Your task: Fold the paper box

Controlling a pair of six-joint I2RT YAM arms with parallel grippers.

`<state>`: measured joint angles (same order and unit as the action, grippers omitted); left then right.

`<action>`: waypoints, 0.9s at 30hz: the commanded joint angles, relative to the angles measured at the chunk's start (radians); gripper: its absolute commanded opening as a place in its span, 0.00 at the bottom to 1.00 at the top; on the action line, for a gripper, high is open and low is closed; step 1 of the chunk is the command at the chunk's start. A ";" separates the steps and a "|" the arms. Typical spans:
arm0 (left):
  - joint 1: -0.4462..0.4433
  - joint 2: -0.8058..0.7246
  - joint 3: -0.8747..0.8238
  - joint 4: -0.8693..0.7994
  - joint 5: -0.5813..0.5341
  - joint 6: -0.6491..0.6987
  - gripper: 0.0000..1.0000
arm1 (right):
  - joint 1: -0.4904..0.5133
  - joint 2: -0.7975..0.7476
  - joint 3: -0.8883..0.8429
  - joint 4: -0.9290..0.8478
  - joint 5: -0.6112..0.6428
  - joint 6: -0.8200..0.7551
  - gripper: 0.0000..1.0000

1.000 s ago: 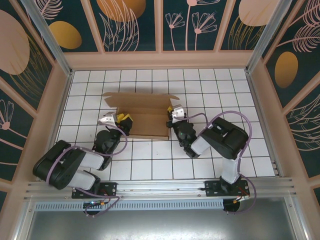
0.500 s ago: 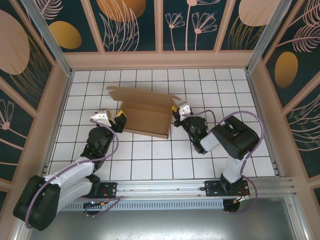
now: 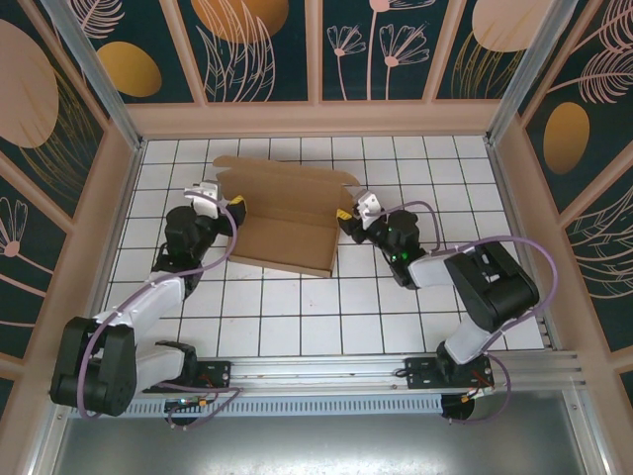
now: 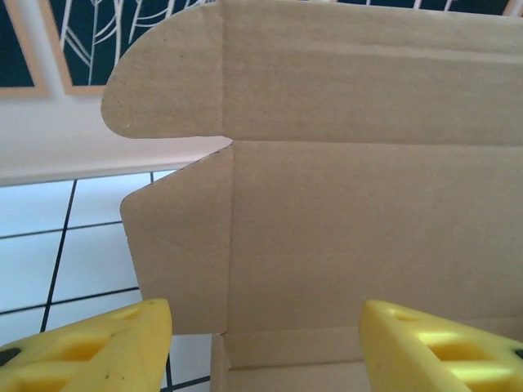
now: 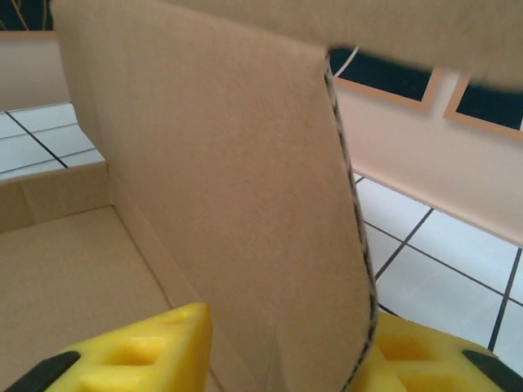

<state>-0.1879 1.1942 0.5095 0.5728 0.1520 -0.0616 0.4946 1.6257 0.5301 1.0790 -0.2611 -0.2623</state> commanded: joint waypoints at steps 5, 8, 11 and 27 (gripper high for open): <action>0.140 0.044 0.077 -0.054 0.210 0.145 0.58 | -0.069 -0.089 0.093 -0.213 -0.141 -0.083 0.39; 0.178 0.092 0.108 -0.042 0.269 0.180 0.57 | -0.093 -0.071 0.156 -0.297 -0.187 -0.111 0.33; 0.213 0.176 0.176 -0.051 0.422 0.233 0.54 | -0.100 -0.059 0.205 -0.389 -0.226 -0.181 0.29; 0.275 0.417 0.418 -0.227 0.624 0.474 0.56 | -0.129 -0.021 0.263 -0.508 -0.302 -0.259 0.24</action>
<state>0.0700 1.5799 0.8860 0.3897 0.7124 0.3561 0.3721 1.5917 0.7753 0.5758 -0.5335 -0.4969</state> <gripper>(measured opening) 0.557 0.237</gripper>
